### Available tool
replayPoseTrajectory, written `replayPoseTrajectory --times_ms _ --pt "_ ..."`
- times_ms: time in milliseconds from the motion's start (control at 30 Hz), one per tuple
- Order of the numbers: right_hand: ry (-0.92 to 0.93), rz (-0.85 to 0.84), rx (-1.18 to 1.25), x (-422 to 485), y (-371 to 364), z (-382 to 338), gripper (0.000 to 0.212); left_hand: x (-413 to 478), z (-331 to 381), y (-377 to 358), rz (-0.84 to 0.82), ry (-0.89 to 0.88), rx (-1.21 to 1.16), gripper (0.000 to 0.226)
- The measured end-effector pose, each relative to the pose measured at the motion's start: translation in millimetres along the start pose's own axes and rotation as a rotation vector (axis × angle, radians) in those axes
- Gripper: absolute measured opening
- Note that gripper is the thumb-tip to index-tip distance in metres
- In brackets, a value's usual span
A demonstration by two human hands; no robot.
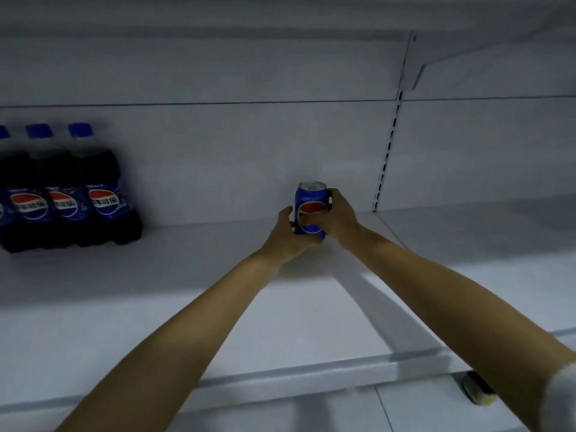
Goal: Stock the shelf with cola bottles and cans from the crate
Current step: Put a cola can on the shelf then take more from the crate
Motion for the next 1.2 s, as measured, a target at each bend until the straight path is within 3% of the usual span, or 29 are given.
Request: replayPoseTrajectory --times_ms 100,333,700,867,1000,1067,1200 --pt "0.026 -0.006 -0.053 21 0 3 0.076 14 4 -4 -0.027 0.009 -0.019 0.076" --pt "0.095 -0.008 -0.122 44 -3 11 0.076 38 -3 -8 0.021 0.099 -0.118 0.086" --pt "0.069 -0.060 -0.081 57 -6 25 0.080 45 -1 -22 0.091 0.111 -0.134 0.083" --pt "-0.167 -0.039 0.216 24 8 24 0.092 11 -6 5 0.157 0.136 -0.011 0.087" --pt "-0.215 -0.093 0.401 -37 6 -8 0.061 -44 -9 49 0.286 0.112 0.030 0.061" --pt "-0.244 -0.173 0.484 -72 -12 -30 0.052 -78 -11 70 0.354 0.064 -0.034 0.048" --pt "-0.312 -0.504 0.717 -157 -78 -67 0.052 -170 -27 114 0.479 0.027 -0.052 0.032"
Point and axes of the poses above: each hand's wrist, its own x-axis towards the middle knuckle, its own y-axis out of the back of the hand, z = x × y, the point moved 5 cm from there along x, towards the middle knuckle, and after that the axes turned 9 degrees about x, right-handed, at the moved point
